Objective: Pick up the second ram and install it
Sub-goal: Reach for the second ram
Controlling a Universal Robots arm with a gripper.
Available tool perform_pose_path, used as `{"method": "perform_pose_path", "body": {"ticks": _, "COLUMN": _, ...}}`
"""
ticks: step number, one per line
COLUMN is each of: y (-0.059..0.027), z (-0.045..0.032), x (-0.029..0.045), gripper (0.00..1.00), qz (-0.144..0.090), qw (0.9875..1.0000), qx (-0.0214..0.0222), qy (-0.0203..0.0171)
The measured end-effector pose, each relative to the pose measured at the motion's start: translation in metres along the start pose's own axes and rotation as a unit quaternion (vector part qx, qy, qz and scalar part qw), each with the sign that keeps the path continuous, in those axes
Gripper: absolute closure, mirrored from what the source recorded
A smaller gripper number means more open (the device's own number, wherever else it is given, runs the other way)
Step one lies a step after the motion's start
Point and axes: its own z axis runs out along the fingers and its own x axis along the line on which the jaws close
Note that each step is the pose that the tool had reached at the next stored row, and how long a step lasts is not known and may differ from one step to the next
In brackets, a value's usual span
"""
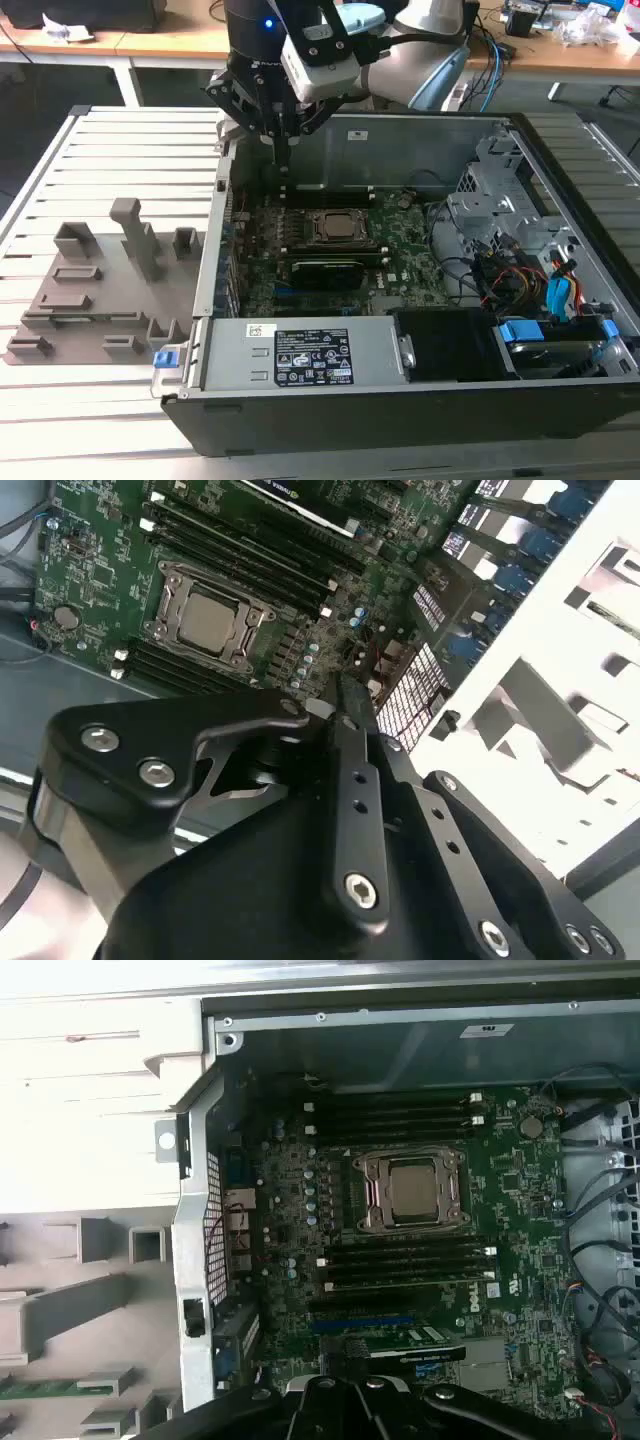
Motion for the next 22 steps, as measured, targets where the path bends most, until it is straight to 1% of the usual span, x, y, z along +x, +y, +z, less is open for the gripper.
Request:
{"method": "perform_pose_path", "body": {"ticks": 3, "y": -0.0003, "z": -0.0002, "x": 0.0080, "gripper": 0.90, "qz": 0.000, "qw": 1.0000, "qx": 0.0000, "qy": 0.0000}}
{"method": "perform_pose_path", "body": {"ticks": 5, "y": -0.0007, "z": -0.0004, "x": 0.0160, "gripper": 0.90, "qz": 0.000, "qw": 1.0000, "qx": 0.0000, "qy": 0.0000}}
{"method": "perform_pose_path", "body": {"ticks": 6, "y": -0.0009, "z": -0.0004, "x": 0.0185, "gripper": 0.90, "qz": 0.000, "qw": 1.0000, "qx": 0.0000, "qy": 0.0000}}
{"method": "perform_pose_path", "body": {"ticks": 7, "y": -0.0013, "z": -0.0005, "x": 0.0235, "gripper": 0.90, "qz": 0.000, "qw": 1.0000, "qx": 0.0000, "qy": 0.0000}}
{"method": "perform_pose_path", "body": {"ticks": 8, "y": -0.0021, "z": -0.0007, "x": 0.0339, "gripper": 0.90, "qz": 0.000, "qw": 1.0000, "qx": 0.0000, "qy": 0.0000}}
{"method": "perform_pose_path", "body": {"ticks": 10, "y": -0.0029, "z": -0.0008, "x": 0.0446, "gripper": 0.90, "qz": 0.000, "qw": 1.0000, "qx": 0.0000, "qy": 0.0000}}
{"method": "perform_pose_path", "body": {"ticks": 12, "y": -0.0033, "z": -0.0008, "x": 0.0496, "gripper": 0.90, "qz": 0.000, "qw": 1.0000, "qx": 0.0000, "qy": 0.0000}}
{"method": "perform_pose_path", "body": {"ticks": 13, "y": -0.0037, "z": -0.0008, "x": 0.0551, "gripper": 0.90, "qz": 0.000, "qw": 1.0000, "qx": 0.0000, "qy": 0.0000}}
{"method": "perform_pose_path", "body": {"ticks": 14, "y": -0.0039, "z": -0.0007, "x": 0.0577, "gripper": 0.90, "qz": 0.000, "qw": 1.0000, "qx": 0.0000, "qy": 0.0000}}
{"method": "perform_pose_path", "body": {"ticks": 16, "y": -0.0047, "z": -0.0004, "x": 0.0682, "gripper": 0.90, "qz": 0.000, "qw": 1.0000, "qx": 0.0000, "qy": 0.0000}}
{"method": "perform_pose_path", "body": {"ticks": 22, "y": -0.0061, "z": 0.0002, "x": 0.0869, "gripper": 0.90, "qz": 0.000, "qw": 1.0000, "qx": 0.0000, "qy": 0.0000}}
